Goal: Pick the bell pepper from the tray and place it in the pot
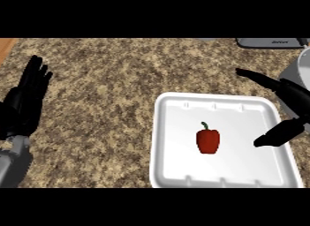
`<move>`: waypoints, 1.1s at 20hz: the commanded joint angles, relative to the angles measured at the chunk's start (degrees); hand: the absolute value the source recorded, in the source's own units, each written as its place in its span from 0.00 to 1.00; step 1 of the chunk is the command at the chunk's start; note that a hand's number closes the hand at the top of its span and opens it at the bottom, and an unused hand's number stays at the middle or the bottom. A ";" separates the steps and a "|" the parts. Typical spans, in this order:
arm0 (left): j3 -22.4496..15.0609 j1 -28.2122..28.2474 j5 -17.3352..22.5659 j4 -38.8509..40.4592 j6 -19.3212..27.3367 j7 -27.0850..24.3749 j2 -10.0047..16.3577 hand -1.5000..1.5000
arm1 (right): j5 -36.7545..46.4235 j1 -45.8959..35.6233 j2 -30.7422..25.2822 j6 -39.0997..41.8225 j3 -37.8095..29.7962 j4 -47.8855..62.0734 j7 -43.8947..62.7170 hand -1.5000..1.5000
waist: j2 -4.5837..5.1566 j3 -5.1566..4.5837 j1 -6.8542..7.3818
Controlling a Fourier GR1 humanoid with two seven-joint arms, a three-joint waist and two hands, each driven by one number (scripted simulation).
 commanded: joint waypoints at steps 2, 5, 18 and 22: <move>-0.81 1.39 -1.35 -1.13 0.14 -0.25 -0.58 0.50 | 3.41 -5.30 -1.19 7.53 6.87 -5.59 14.84 0.00 | 0.01 0.00 0.53; 0.97 2.14 -0.59 0.41 -1.65 -1.92 -0.59 0.50 | 2.75 -6.24 2.20 10.67 9.52 -8.85 22.95 0.00 | 0.15 0.03 0.11; 2.76 1.61 -5.69 -3.27 -2.54 3.04 -5.16 0.50 | 11.45 -0.75 14.26 16.23 7.68 -11.10 30.89 0.00 | 0.21 0.15 -0.30; 4.61 -0.09 -5.01 2.43 -5.15 -0.54 -5.58 0.50 | 18.17 -0.41 15.41 14.54 10.47 -7.36 31.72 0.00 | 0.31 0.14 -0.31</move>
